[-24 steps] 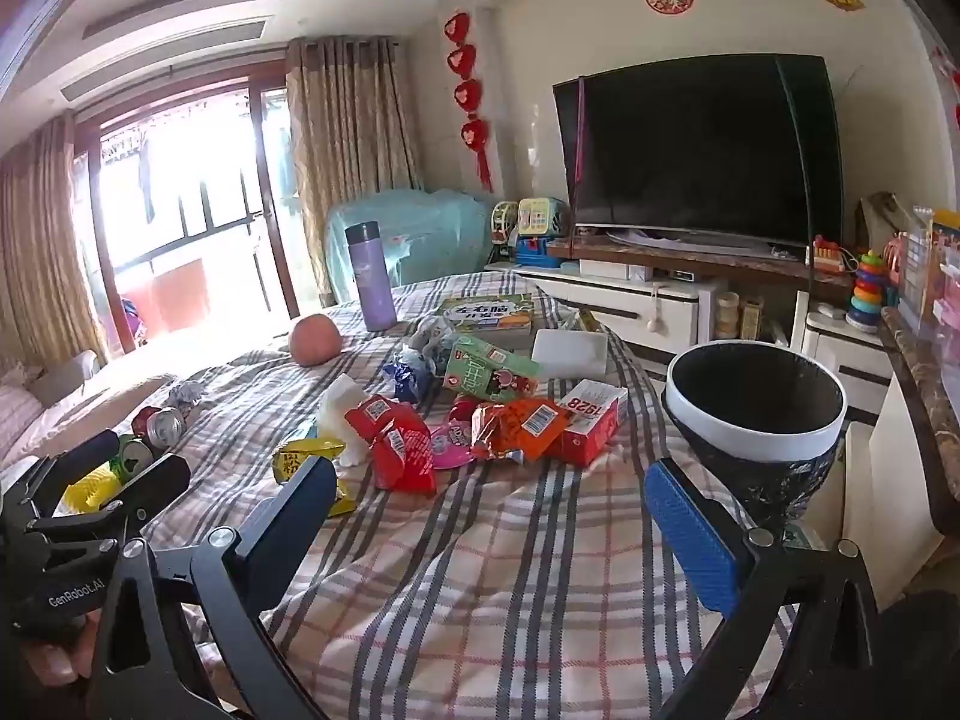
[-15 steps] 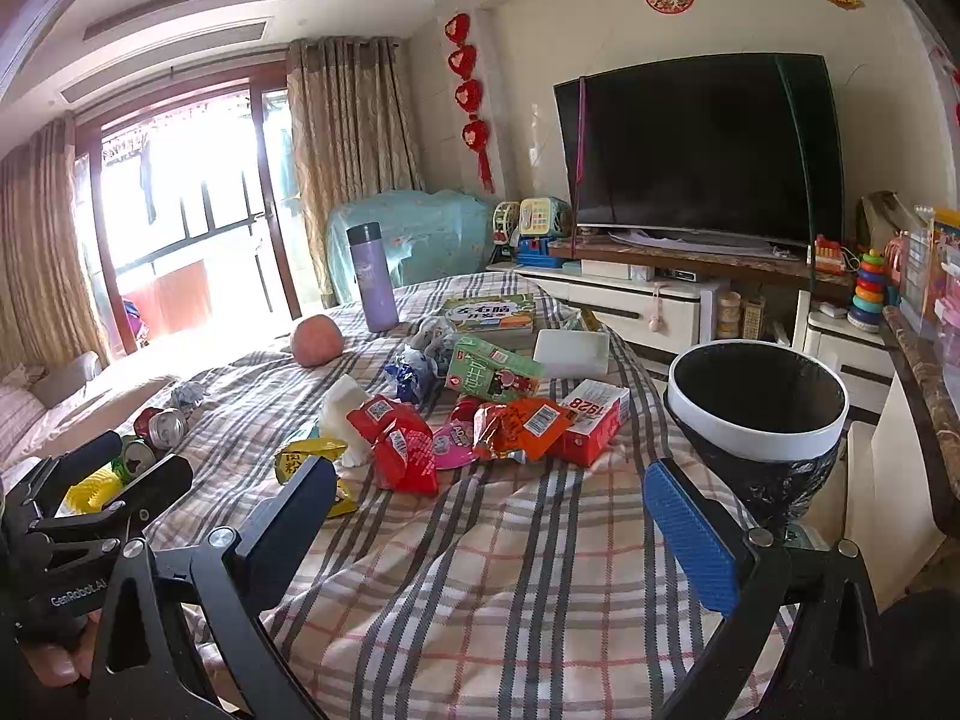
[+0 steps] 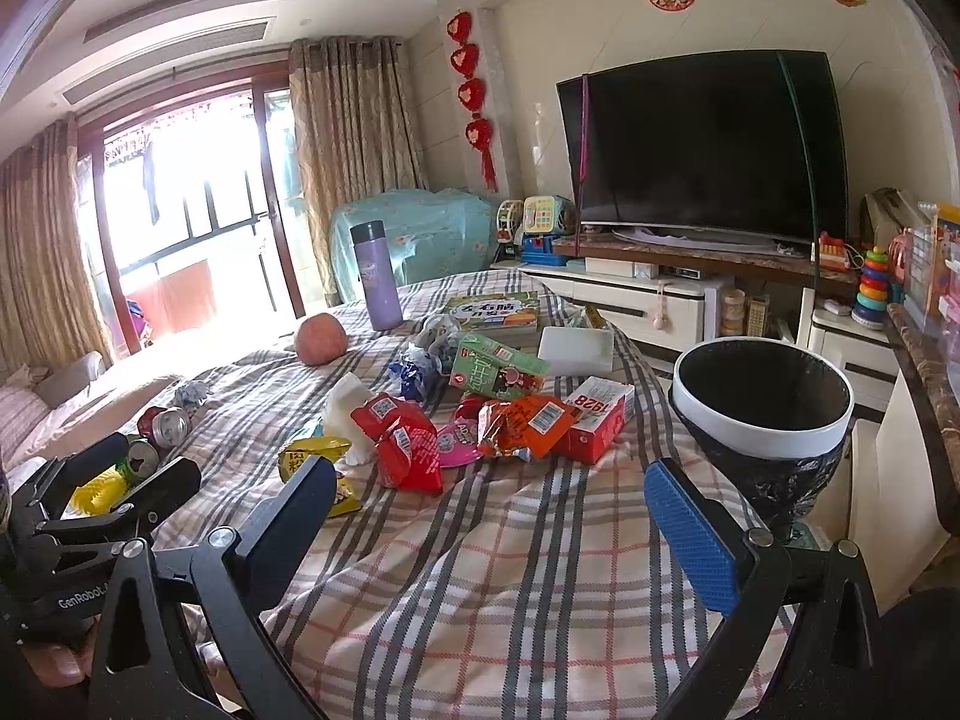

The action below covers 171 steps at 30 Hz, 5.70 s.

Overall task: Collect trash
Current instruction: 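Move both tools toward the snack wrappers on the bed, then grasp the red snack bag with the right tool while the left tool grasps the yellow snack bag, then carry both held bags over the black trash bin, then open both tools to drop the bags into the bin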

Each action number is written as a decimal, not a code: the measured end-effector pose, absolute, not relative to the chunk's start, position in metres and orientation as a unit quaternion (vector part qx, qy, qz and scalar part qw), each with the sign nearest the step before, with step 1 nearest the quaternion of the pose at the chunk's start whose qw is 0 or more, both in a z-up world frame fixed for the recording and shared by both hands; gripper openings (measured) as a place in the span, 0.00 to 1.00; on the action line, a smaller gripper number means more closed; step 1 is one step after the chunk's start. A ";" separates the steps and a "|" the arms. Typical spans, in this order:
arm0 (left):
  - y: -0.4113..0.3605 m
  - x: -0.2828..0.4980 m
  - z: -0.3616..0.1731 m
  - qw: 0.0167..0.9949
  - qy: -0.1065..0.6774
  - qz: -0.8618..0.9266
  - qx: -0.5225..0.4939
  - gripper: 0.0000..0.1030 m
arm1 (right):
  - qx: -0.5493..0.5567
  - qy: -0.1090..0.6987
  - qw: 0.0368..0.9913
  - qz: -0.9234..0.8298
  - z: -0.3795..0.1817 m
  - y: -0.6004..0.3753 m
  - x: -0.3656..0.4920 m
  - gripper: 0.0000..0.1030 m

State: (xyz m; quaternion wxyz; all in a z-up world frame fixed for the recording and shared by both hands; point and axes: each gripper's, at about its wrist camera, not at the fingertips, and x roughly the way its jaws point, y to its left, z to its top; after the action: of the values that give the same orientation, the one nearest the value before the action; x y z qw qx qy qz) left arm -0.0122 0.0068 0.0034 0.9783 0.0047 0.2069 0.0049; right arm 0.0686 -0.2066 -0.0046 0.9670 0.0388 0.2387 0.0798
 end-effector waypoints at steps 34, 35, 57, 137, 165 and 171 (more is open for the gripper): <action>0.015 0.071 -0.021 0.949 0.315 0.012 -0.027 0.99 | 0.055 0.349 0.932 0.083 -0.046 -0.222 0.138 0.90; 0.017 0.076 -0.023 0.948 0.317 0.013 -0.028 0.99 | 0.056 0.354 0.930 0.084 -0.047 -0.222 0.141 0.89; 0.036 0.153 -0.058 0.918 0.393 -0.013 -0.060 0.63 | 0.049 0.404 0.887 0.218 -0.080 -0.150 0.197 0.25; -0.209 0.271 -0.018 0.887 0.355 -0.294 0.027 0.00 | 0.199 0.359 0.912 -0.007 -0.039 -0.437 0.190 0.11; -0.233 0.298 -0.034 0.885 0.376 -0.274 0.012 0.54 | 0.218 0.368 0.904 -0.025 -0.044 -0.455 0.210 0.67; -0.215 0.272 -0.033 0.889 0.373 -0.264 0.002 0.63 | 0.207 0.350 0.914 -0.021 -0.034 -0.436 0.192 0.85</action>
State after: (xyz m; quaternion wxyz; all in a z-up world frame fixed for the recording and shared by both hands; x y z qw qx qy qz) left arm 0.2721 -0.2146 -0.0328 0.8894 0.0016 0.3732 -0.2639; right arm 0.1919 -0.4365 -0.0340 0.9136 0.2066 0.3496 -0.0214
